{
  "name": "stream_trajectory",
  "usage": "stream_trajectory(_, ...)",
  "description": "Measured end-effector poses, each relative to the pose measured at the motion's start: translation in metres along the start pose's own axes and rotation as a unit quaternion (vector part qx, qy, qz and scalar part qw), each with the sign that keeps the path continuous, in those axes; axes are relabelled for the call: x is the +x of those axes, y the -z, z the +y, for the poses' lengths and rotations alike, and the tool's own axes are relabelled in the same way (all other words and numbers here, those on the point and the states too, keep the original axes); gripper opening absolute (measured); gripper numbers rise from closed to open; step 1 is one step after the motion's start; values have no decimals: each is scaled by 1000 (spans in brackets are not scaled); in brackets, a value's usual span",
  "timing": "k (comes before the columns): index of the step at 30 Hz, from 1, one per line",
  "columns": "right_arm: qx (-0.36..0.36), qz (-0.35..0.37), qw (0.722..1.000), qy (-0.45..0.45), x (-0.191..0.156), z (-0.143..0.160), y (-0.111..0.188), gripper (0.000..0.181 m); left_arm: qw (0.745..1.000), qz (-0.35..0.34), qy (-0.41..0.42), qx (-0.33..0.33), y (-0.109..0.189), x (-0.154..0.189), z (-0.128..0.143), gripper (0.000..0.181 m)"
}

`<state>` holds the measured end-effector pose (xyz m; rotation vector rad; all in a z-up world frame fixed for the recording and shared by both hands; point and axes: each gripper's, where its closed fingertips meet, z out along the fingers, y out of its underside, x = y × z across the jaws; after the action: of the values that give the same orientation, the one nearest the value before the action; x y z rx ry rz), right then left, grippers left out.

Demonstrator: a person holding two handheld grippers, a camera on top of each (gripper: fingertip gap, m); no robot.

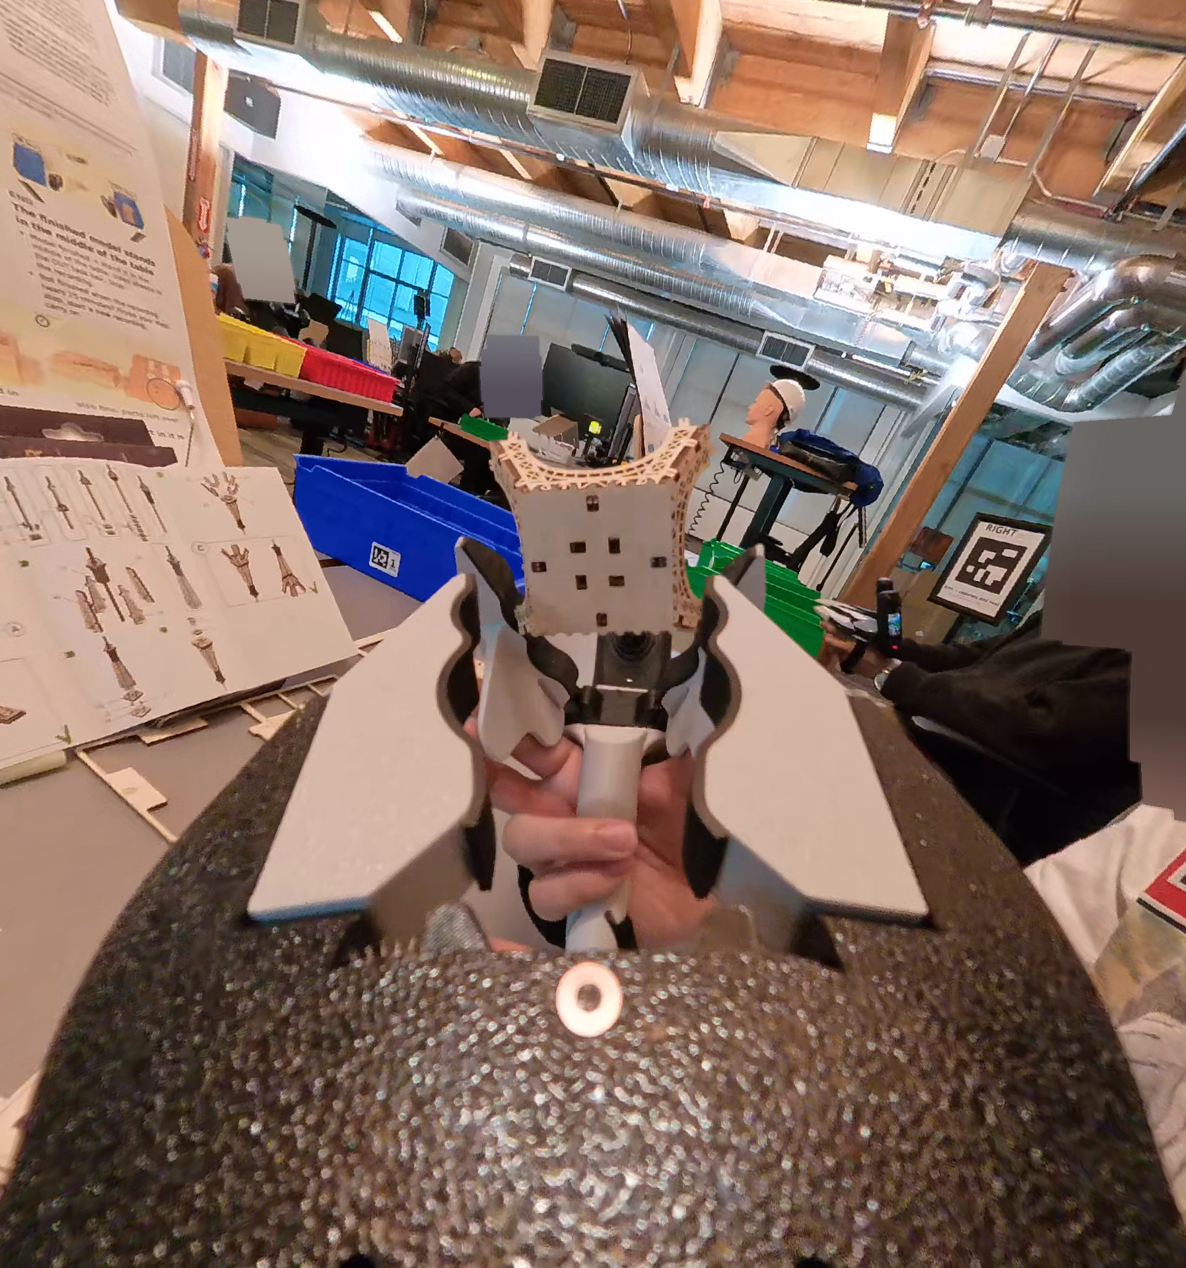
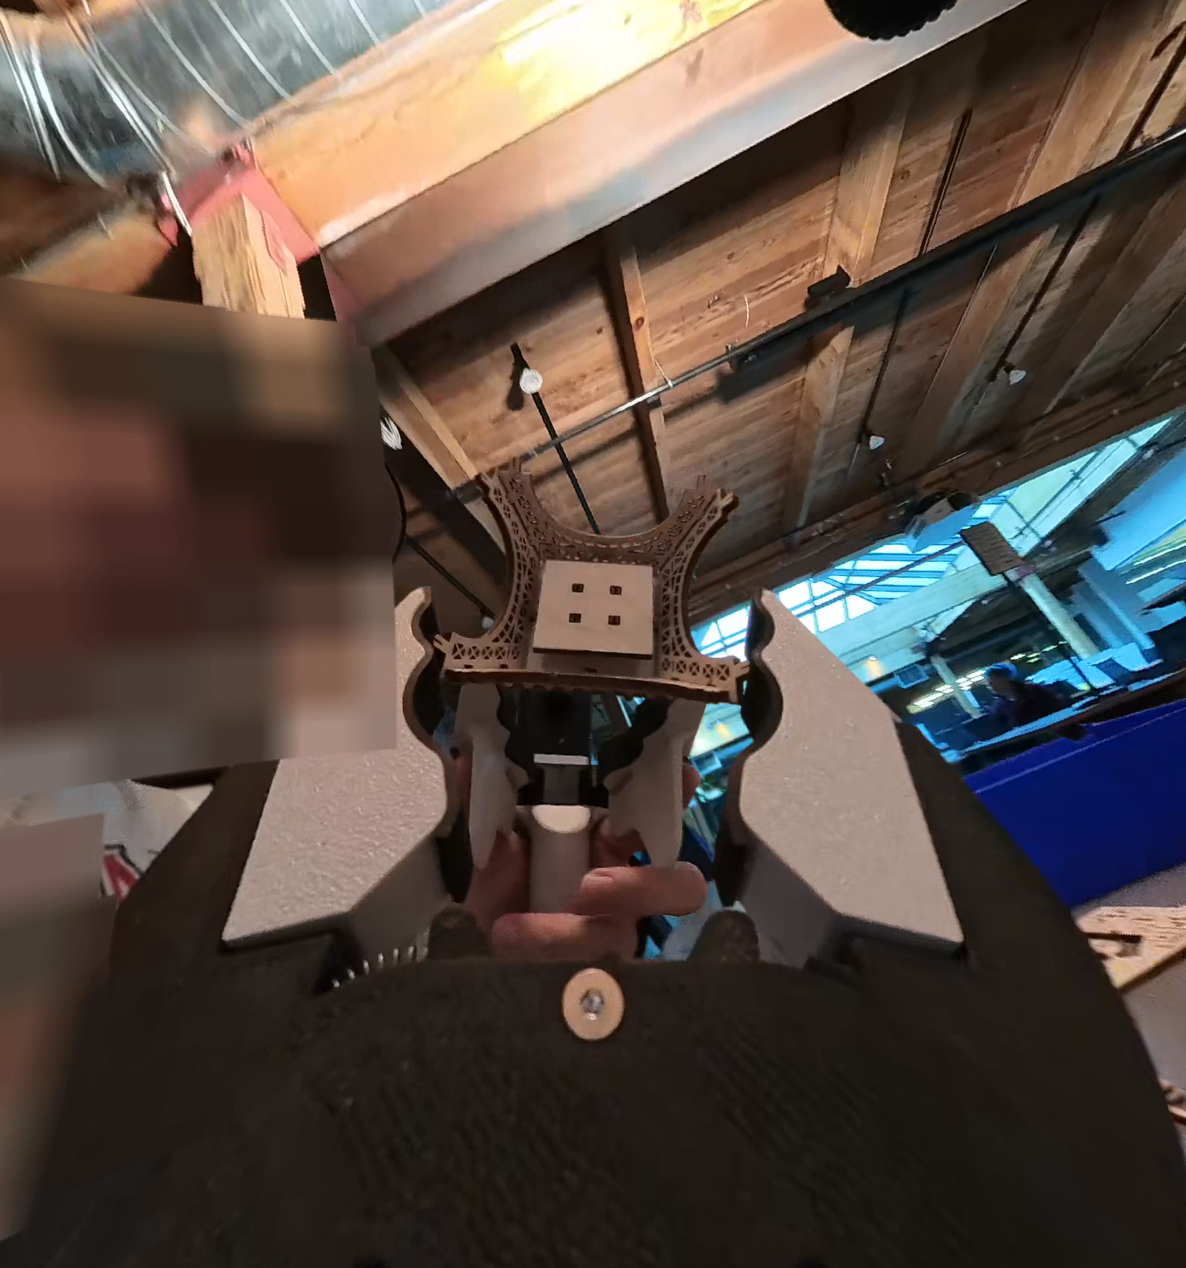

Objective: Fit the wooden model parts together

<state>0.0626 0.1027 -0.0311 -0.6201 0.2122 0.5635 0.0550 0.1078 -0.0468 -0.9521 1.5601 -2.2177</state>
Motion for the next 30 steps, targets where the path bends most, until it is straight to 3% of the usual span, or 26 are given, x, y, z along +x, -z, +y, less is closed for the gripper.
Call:
stream_trajectory(1, -7, 4, 1000, 13, 0, 1, 0, 87, 1000, -1, -3, 6, -1, 0, -1, 61)
stream_trajectory(4, -31, 5, 999, 42, -1, 7, -2, 87, 999, 2, -31, 22, -2, 4, -5, 60)
stream_trajectory(10, -52, -5, 997, 52, -4, 18, -5, 87, 994, 13, -112, -5, -6, 8, 5, 58)
stream_trajectory(22, -59, -18, 996, 63, -8, 23, -2, 88, 997, 50, -59, -2, -2, 12, 3, 51)
stream_trajectory(30, -109, 2, 985, 131, -8, 29, -2, 87, 995, 85, -52, 12, 5, 10, 3, 50)
